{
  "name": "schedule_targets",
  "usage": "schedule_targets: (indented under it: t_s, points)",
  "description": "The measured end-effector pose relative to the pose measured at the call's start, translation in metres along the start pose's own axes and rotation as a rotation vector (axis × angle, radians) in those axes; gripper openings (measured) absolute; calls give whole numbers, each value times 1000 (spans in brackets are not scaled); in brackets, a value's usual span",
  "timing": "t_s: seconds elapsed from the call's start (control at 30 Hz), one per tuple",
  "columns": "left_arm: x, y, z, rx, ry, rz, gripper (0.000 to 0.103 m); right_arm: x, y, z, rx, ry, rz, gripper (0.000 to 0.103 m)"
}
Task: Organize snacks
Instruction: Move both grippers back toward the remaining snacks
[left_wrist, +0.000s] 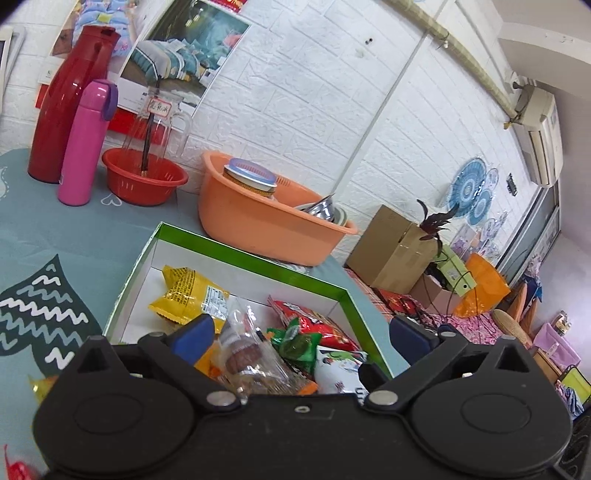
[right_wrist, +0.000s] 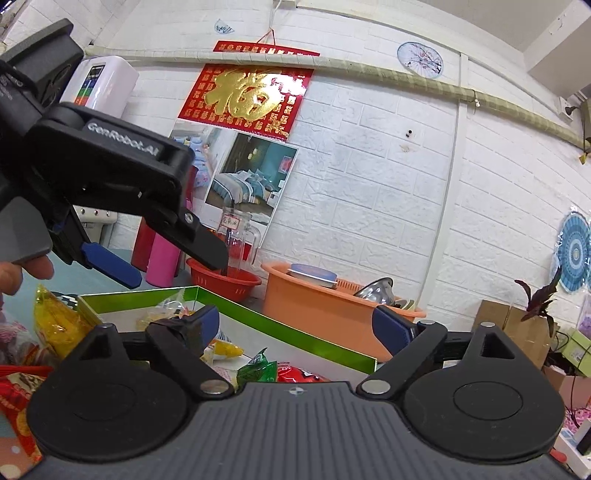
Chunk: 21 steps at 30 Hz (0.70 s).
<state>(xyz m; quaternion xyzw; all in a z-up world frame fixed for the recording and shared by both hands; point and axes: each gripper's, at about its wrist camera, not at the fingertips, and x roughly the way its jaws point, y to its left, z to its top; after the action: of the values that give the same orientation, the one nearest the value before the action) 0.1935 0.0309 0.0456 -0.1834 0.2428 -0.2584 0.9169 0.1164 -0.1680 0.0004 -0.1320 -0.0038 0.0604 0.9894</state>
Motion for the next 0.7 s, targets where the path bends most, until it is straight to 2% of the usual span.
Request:
schedule_targets:
  t_s: [0.17,0.3,0.4,0.57,0.7]
  points:
    - [-33,-5,-17,-5,14,-1,103,-22,2,1,22,45,51,103]
    - [-55,-4,-44,3,51,13,103,-38,9,-5,42,110,123,103]
    - [-69,5,-67,-34,80,16,103,-50,17,-12,40,159,187,103]
    - [-82,20,-92,-100,116,26,103,-62,34,-21,37,240,310,103]
    - [-78,27,-91,-120,127,33,103,-60,50,-22,52,285,396,103]
